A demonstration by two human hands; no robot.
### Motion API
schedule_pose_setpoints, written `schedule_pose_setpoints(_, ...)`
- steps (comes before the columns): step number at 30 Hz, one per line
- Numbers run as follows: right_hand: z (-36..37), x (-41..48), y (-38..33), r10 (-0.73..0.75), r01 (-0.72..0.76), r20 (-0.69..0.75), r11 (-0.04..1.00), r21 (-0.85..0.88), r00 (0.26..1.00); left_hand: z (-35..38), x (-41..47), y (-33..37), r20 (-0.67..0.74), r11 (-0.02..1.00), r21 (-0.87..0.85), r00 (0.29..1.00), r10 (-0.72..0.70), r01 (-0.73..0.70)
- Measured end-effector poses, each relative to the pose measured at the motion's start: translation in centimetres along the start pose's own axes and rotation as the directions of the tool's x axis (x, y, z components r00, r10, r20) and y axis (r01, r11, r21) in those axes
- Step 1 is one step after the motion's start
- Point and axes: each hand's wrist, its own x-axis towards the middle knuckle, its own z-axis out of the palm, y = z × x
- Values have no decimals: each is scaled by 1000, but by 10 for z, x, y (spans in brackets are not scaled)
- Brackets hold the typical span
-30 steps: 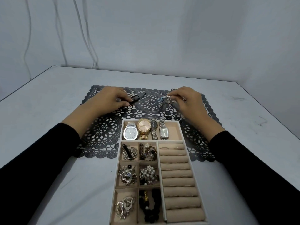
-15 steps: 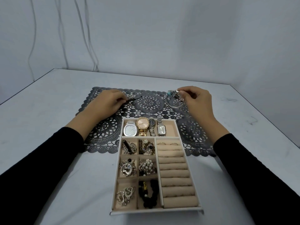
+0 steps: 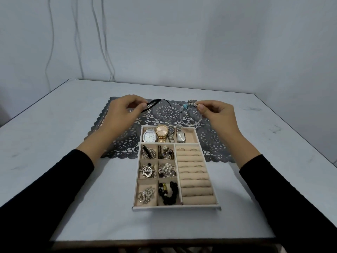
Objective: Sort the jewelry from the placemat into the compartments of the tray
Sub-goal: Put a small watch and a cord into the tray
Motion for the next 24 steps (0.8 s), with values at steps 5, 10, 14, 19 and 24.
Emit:
schedule_pose_setpoints(5, 2, -13, 2, 112, -113, 61, 993, 22, 992, -2, -11, 13, -12, 992, -124, 1000, 2, -4)
schedule_pose_setpoints(10, 4, -20, 2, 209, -212, 107, 977, 22, 972, -3, -16, 21, -25, 984, -176, 999, 20, -24)
schedule_pose_setpoints(14, 7, -23, 3, 251, -247, 131, 968, -48, 959, -2, -18, 22, -11, 980, -198, 1000, -11, 8)
schedule_pose_setpoints(19, 8, -23, 7, 212, -191, 121, 967, -167, 970, -2, -20, 24, 9, 980, -198, 1000, -15, 17)
schedule_pose_setpoints(24, 9, -19, 12, 120, -56, 128, 907, -418, 984, -1, -21, 25, 22, 983, -184, 1000, -15, 18)
